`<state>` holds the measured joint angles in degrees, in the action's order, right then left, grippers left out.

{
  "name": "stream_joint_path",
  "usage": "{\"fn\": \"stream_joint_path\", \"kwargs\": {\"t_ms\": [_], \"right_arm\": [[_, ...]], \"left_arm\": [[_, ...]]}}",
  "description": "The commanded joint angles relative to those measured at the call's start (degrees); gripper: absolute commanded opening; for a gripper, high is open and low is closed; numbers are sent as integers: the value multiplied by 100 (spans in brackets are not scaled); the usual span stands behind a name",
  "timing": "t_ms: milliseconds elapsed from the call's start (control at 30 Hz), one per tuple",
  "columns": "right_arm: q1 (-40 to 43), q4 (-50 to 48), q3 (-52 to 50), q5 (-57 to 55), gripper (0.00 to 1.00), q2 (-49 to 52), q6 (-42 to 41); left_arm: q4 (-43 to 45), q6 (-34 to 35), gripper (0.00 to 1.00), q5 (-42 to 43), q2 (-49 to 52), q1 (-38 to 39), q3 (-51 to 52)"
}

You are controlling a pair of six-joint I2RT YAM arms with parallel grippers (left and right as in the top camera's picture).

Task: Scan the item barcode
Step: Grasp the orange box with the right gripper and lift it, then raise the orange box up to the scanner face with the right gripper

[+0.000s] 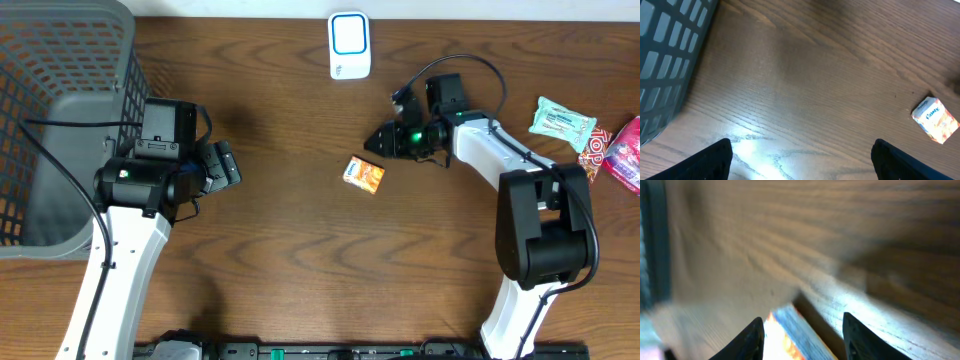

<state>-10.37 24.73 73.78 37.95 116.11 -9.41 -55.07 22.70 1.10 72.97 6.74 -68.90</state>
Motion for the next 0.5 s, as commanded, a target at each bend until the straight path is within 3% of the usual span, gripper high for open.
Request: {"fn": "stream_joint_path", "kwargs": {"t_ms": [0, 233, 467], "right_arm": [[-232, 282, -46, 247, 49, 92, 1832], [-531, 754, -48, -896, 50, 92, 2011], [-533, 1270, -105, -938, 35, 92, 2280]], "left_arm": [[7, 9, 89, -70, -26, -31, 22], [7, 9, 89, -70, -26, -31, 22], [7, 9, 89, -70, -26, -31, 22]]}}
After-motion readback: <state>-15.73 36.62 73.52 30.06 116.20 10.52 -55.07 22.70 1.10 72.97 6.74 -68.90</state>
